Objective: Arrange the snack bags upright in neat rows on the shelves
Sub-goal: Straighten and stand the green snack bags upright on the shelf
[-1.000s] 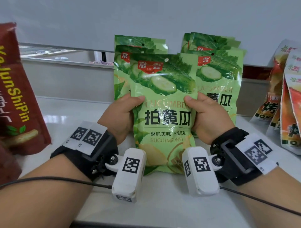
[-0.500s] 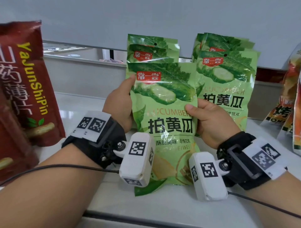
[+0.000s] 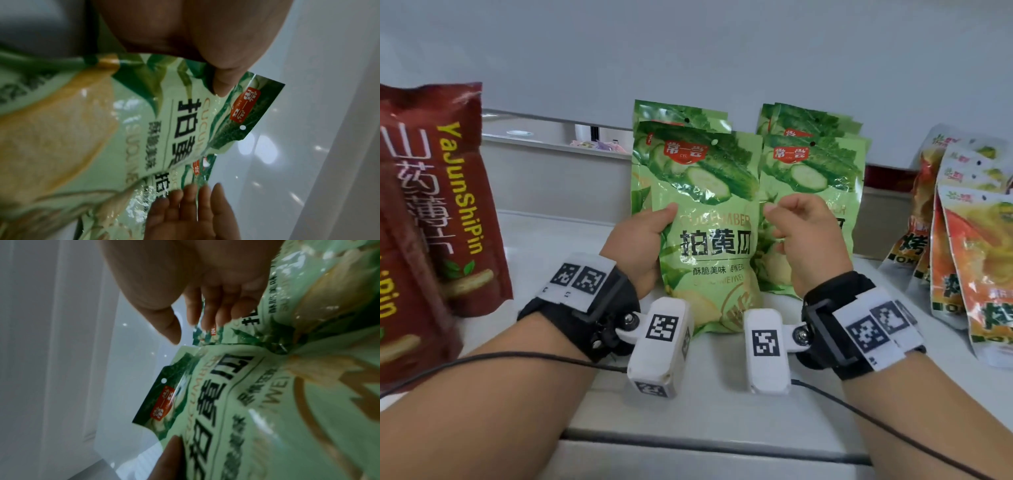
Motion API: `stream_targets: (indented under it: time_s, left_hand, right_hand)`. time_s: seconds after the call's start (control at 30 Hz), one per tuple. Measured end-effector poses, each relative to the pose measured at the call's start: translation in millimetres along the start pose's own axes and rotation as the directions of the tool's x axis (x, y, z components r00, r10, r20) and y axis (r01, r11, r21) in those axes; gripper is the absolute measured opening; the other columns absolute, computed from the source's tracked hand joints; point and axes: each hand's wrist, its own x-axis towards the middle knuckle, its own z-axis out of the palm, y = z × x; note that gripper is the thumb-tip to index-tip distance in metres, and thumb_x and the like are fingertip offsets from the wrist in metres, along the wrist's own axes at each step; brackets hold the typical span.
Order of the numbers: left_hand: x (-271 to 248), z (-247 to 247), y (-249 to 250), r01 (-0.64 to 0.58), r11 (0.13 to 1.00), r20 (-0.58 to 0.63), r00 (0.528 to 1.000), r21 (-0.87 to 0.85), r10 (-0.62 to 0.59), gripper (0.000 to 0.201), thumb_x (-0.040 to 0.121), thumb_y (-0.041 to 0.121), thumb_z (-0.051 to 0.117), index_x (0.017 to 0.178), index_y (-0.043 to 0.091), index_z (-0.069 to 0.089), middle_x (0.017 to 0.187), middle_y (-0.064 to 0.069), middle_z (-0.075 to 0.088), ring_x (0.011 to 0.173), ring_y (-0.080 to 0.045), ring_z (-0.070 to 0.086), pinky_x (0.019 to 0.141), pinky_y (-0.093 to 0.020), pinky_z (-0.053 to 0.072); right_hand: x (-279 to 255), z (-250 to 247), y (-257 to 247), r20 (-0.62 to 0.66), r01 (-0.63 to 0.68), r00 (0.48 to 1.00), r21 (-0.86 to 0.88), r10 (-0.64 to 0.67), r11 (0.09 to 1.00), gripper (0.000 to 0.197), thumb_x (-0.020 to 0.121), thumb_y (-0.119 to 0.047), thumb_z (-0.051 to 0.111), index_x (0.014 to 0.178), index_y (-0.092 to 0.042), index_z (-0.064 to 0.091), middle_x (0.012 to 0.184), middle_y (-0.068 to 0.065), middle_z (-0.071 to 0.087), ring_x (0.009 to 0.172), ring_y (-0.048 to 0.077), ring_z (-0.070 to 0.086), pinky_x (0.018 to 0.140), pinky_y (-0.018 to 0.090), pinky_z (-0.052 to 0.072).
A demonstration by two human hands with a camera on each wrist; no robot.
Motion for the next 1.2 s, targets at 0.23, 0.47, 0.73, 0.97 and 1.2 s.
stream_targets:
  time_s: [0.23,0.47,0.73,0.97,1.2]
  left_hand:
    - [-25,20,18,-0.176,0.983,0.392,0.908,0.042,0.146,0.062,0.095,0.060,0.015,0.124,0.027,0.059,0.119,0.007,0.068,0.108,-0.008,0.064,0.084,-0.033,0.053]
    - [-34,45,24,-0.347,0.919,0.244,0.923,0.186,0.299,0.055,0.093,0.060,0.028,0.081,0.035,0.076,0.099,0.010,0.071,0.094,-0.013,0.059,0.074,-0.030,0.042]
    - [-21,62,17,-0.213,0.899,0.139,0.975,0.382,0.172,0.040,0.084,0.033,0.064,0.120,0.017,0.056,0.114,-0.003,0.065,0.104,-0.021,0.059,0.081,-0.030,0.046]
    - [-24,77,7,-0.246,0.955,0.113,0.967,0.164,0.229,0.012,0.086,0.005,0.062,0.085,0.014,0.069,0.080,-0.004,0.071,0.072,-0.019,0.067,0.063,-0.031,0.058]
    - [-28,79,8,-0.324,0.925,0.075,0.946,0.198,0.315,0.018,0.089,0.003,0.057,0.105,0.009,0.063,0.092,-0.005,0.071,0.078,-0.017,0.068,0.066,-0.029,0.057]
  right_hand:
    - [-19,9,-42,0.386,0.062,0.922,-0.044,-0.040,0.997,0.072,0.062,-0.066,0.067,0.121,-0.034,0.042,0.120,-0.005,0.056,0.110,0.010,0.056,0.089,0.032,0.045]
    - [-12,-23,-56,0.193,0.101,0.974,0.113,-0.122,0.988,0.005,0.088,-0.037,0.060,0.088,-0.032,0.061,0.076,-0.030,0.067,0.073,-0.016,0.061,0.067,0.011,0.044]
    - [1,-64,-49,0.205,0.000,0.977,0.284,-0.061,0.959,0.015,0.087,-0.034,0.061,0.093,-0.020,0.061,0.081,-0.016,0.073,0.072,-0.004,0.068,0.067,0.019,0.057]
    - [19,-72,-31,0.322,-0.179,0.947,0.536,-0.003,0.825,0.045,0.068,-0.026,0.068,0.109,-0.007,0.062,0.098,0.011,0.073,0.091,0.027,0.070,0.075,0.040,0.057]
    - [21,-72,-3,0.344,-0.130,0.937,0.484,-0.052,0.865,0.018,0.070,-0.015,0.066,0.086,-0.022,0.066,0.086,0.000,0.075,0.083,0.016,0.070,0.071,0.031,0.056]
